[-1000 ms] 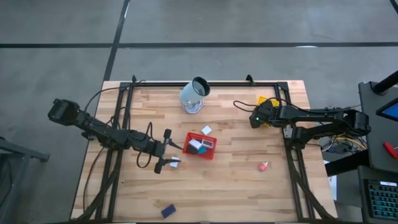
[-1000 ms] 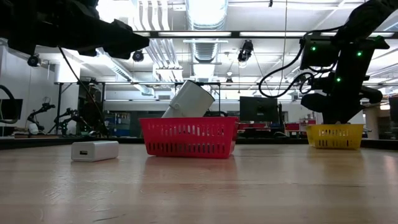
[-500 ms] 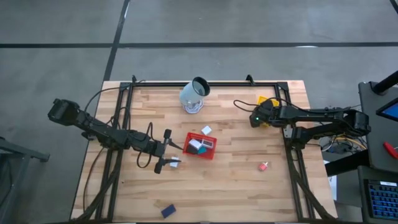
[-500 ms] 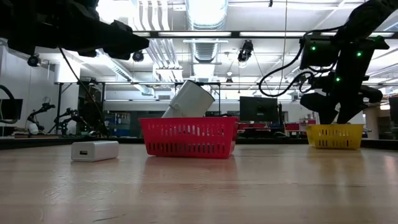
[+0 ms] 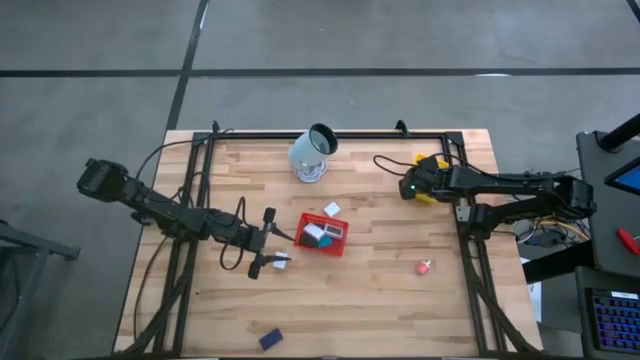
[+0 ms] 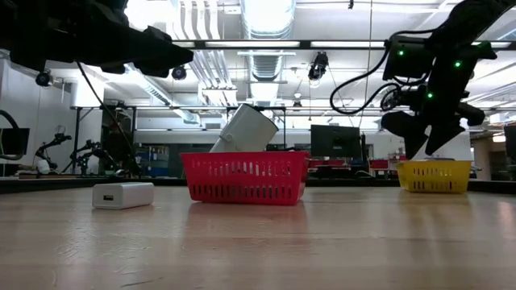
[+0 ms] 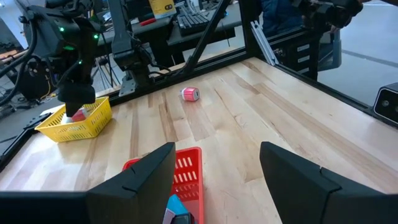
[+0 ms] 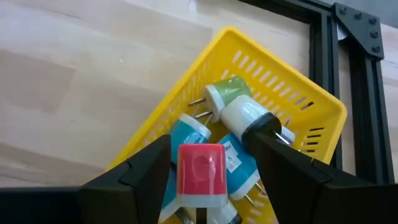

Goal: Pick & Place Office items
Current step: Put the bottom white charger adapter into the yellow basket

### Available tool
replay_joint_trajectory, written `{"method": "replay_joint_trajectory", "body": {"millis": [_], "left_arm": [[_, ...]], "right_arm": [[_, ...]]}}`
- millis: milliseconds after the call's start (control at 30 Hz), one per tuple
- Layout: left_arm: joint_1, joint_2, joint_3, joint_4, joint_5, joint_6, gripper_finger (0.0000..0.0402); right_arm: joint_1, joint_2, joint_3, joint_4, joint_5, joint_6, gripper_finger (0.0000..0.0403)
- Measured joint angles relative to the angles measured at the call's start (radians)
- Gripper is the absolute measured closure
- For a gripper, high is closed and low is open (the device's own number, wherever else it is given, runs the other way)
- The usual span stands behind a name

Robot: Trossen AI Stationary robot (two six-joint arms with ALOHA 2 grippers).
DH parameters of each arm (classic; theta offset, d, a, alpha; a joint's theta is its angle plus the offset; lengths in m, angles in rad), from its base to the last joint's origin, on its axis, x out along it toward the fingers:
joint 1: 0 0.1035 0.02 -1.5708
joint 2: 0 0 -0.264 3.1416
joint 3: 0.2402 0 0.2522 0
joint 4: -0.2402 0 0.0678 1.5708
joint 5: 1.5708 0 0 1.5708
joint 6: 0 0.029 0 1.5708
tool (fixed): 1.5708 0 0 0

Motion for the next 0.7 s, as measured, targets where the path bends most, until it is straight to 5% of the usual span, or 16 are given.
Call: {"method": "replay_joint_trajectory", "body": {"millis": [300, 700], "left_arm": [[0.000, 0.000, 0.000, 0.000, 0.000, 0.000, 0.0162], [0.000, 0.000, 0.000, 0.000, 0.000, 0.000, 0.0162]], "right_arm": [[0.059, 0.000, 0.000, 0.001, -0.006, -0.003, 0.0179], [0.277, 0.000, 0.024, 0.006, 0.038, -0.022, 0.0179]]}}
